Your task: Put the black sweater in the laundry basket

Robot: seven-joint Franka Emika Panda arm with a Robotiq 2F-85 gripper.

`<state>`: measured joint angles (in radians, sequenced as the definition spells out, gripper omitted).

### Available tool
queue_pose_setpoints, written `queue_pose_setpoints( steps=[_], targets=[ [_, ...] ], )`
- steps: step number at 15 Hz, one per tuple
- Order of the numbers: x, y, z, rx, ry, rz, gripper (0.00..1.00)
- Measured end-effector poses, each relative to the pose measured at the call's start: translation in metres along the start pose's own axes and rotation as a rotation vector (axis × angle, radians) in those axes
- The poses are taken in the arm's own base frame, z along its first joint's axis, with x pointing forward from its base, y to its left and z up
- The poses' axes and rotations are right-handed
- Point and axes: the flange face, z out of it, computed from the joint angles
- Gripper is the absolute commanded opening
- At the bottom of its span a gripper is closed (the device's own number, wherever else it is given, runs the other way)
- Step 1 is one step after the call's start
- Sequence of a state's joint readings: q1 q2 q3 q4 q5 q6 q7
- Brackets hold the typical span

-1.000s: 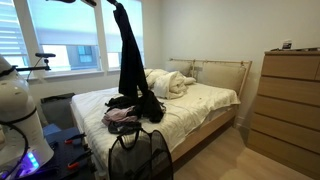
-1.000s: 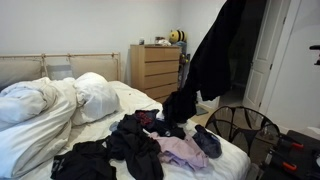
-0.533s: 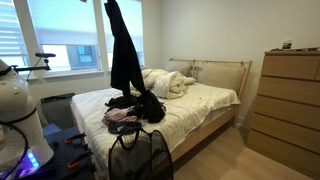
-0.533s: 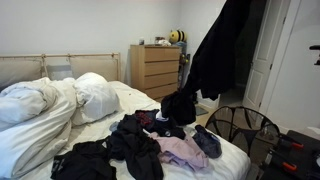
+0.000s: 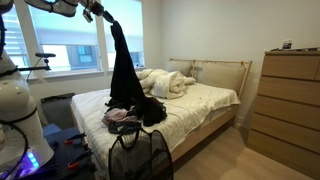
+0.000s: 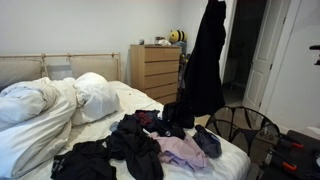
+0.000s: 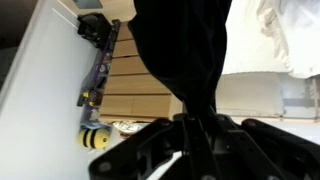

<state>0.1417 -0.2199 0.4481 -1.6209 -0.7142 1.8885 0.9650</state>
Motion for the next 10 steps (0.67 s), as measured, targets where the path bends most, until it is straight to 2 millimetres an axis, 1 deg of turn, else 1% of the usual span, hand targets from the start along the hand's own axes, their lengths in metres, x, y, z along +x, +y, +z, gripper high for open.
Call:
queue_pose_setpoints(
  steps=[3, 5, 6, 8, 10],
  targets=[
    [-0.044, -0.076, 0.026, 0.050, -0.030, -0.160, 0.02],
    [-0.073, -0.119, 0.038, 0.076, -0.040, -0.252, 0.02],
    [-0.085, -0.137, 0.042, 0.089, -0.043, -0.287, 0.02],
    [-0.099, -0.163, 0.047, 0.112, -0.046, -0.339, 0.02],
    [-0.100, -0.178, 0.047, 0.135, -0.048, -0.372, 0.02]
  ],
)
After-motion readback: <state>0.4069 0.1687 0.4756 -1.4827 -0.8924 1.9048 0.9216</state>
